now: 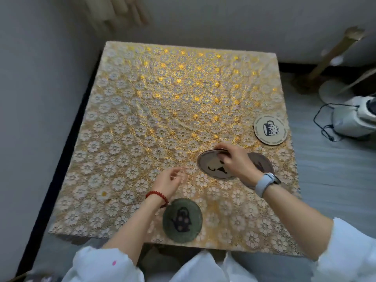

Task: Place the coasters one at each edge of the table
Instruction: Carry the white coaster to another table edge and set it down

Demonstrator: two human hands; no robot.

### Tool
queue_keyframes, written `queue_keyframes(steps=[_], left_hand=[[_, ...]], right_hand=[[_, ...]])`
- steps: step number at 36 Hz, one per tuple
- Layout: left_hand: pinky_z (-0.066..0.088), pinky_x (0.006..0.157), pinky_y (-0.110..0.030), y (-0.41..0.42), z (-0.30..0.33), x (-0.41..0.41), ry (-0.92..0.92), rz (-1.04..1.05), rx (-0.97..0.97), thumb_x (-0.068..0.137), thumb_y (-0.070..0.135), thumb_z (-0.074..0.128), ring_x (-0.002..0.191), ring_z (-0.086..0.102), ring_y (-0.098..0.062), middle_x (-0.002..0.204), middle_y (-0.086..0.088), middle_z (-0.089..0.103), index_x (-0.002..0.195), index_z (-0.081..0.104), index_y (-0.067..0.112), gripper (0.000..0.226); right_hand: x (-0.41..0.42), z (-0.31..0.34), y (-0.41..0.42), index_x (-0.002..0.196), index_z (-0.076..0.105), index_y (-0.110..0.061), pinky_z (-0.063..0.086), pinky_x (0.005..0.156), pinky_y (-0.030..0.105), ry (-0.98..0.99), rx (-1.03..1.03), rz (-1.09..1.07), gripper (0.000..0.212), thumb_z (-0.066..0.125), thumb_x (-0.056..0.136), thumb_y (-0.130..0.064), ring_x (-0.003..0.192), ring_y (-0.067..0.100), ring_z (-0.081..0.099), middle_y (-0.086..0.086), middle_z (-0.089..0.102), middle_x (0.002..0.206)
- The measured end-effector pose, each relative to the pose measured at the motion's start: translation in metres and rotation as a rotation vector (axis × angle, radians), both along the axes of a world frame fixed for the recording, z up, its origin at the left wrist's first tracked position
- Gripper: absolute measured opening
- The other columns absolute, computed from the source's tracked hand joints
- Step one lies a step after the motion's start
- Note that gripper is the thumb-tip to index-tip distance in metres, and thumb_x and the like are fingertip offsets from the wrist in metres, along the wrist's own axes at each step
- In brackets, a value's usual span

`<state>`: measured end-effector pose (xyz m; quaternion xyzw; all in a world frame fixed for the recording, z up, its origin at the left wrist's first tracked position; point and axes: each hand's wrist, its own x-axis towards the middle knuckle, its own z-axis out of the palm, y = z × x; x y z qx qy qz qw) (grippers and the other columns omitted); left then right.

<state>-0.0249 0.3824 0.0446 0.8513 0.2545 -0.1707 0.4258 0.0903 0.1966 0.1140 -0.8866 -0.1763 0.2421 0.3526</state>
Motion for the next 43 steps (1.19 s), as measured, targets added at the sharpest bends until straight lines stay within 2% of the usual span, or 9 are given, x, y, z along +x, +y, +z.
queue_keyframes(steps=[9,15,19,23,27,30,34,38,43], left_hand=[[0.046,0.097,-0.038,0.108,0.038,-0.093,-0.135,0.124,-0.131,0.072,0.038,0.070,0.113,0.048,-0.015,0.125,0.001,0.048,0.131,0.039,0.029,0.067],[0.047,0.071,-0.012,0.233,0.047,-0.196,-0.171,0.198,-0.121,0.077,0.015,0.064,0.093,0.062,-0.012,0.094,0.007,0.067,0.108,0.064,0.027,0.033],[0.050,0.078,-0.027,0.313,0.053,-0.262,-0.185,0.460,-0.163,0.081,0.012,0.063,0.088,0.062,-0.017,0.091,-0.002,0.066,0.102,0.065,0.013,0.021],[0.051,0.057,-0.012,0.373,0.058,-0.306,-0.239,0.701,-0.232,0.084,0.014,0.061,0.068,0.059,-0.004,0.080,0.003,0.066,0.096,0.064,0.010,0.013],[0.051,0.077,-0.038,0.416,0.052,-0.319,-0.236,1.049,-0.676,0.085,0.013,0.059,0.085,0.062,-0.020,0.093,-0.005,0.067,0.089,0.062,0.021,0.009],[0.052,0.068,-0.036,0.444,0.044,-0.311,-0.255,1.171,-0.876,0.085,0.009,0.057,0.092,0.061,-0.024,0.099,-0.008,0.066,0.097,0.061,0.018,0.016],[0.049,0.064,-0.031,0.485,0.038,-0.285,-0.122,1.074,-0.806,0.084,0.011,0.058,0.085,0.060,-0.020,0.092,-0.005,0.064,0.111,0.055,0.011,0.027],[0.044,0.068,-0.026,0.538,0.036,-0.238,0.048,0.791,-0.510,0.084,0.022,0.060,0.083,0.053,-0.014,0.101,-0.001,0.056,0.123,0.043,0.012,0.044],[0.039,0.093,-0.030,0.606,0.042,-0.155,0.119,0.516,-0.205,0.084,0.015,0.060,0.109,0.051,-0.027,0.128,-0.019,0.050,0.129,0.040,0.007,0.050]], right_hand=[[-0.091,0.016,0.145,0.107,0.056,-0.018,0.053,0.086,0.036,0.020,0.048,0.353,0.025,0.059,0.083,-0.012,0.099,0.018,0.059,0.004,0.064,0.109],[-0.194,0.007,0.284,0.112,0.051,-0.023,0.051,0.086,0.029,0.088,0.168,0.321,0.030,0.060,0.083,-0.018,0.098,0.015,0.059,0.004,0.062,0.109],[-0.246,-0.003,0.364,0.121,0.043,-0.017,0.053,0.084,0.031,0.250,0.263,0.176,0.042,0.060,0.083,-0.022,0.094,0.015,0.057,0.004,0.058,0.107],[-0.278,-0.014,0.426,0.131,0.033,-0.014,0.048,0.089,0.034,0.512,0.194,0.135,0.058,0.061,0.083,-0.026,0.100,0.019,0.055,0.008,0.055,0.116],[-0.294,-0.022,0.478,0.122,0.046,-0.010,0.050,0.080,0.036,0.800,0.225,0.076,0.039,0.057,0.086,-0.022,0.082,0.019,0.062,0.006,0.061,0.095],[-0.292,-0.028,0.512,0.107,0.055,-0.011,0.051,0.069,0.028,0.806,0.273,0.083,0.021,0.055,0.086,-0.017,0.072,0.014,0.062,0.004,0.063,0.087],[-0.274,-0.034,0.552,0.083,0.054,-0.020,0.054,0.054,0.021,0.682,0.307,-0.012,0.014,0.052,0.085,-0.006,0.058,0.010,0.061,0.004,0.063,0.075],[-0.233,-0.033,0.585,0.095,0.051,-0.016,0.053,0.050,0.020,0.479,0.293,-0.059,0.016,0.043,0.086,-0.004,0.062,0.015,0.059,0.006,0.062,0.078],[-0.159,-0.026,0.606,0.099,0.054,-0.014,0.052,0.071,0.051,0.283,0.264,-0.194,0.020,0.041,0.086,-0.005,0.081,0.036,0.060,0.018,0.065,0.094]])
